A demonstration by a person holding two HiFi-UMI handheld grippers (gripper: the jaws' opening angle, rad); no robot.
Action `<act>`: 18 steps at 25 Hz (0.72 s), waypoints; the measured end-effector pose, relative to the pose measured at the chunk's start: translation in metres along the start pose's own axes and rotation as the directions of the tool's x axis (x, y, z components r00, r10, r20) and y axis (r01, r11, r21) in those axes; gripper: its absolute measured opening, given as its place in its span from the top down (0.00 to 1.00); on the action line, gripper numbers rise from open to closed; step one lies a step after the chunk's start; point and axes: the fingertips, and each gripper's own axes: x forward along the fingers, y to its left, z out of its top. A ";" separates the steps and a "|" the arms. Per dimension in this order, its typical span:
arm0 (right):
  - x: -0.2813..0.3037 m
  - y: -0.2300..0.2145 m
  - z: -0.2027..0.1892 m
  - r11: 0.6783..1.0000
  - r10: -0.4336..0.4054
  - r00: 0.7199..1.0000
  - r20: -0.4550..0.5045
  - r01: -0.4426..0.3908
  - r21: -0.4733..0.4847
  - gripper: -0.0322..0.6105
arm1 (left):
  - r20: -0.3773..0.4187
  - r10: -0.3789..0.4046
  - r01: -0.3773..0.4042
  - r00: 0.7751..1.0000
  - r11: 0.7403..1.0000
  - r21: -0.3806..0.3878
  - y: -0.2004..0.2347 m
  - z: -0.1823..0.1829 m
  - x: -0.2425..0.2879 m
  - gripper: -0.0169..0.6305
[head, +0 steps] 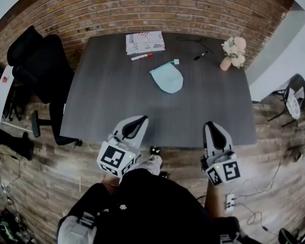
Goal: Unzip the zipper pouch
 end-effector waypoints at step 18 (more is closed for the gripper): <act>0.143 -0.065 -0.019 0.998 0.059 0.989 -0.133 -0.060 -0.008 0.90 | -0.029 0.047 -0.049 0.998 0.995 -0.086 0.099 -0.012 0.106 0.97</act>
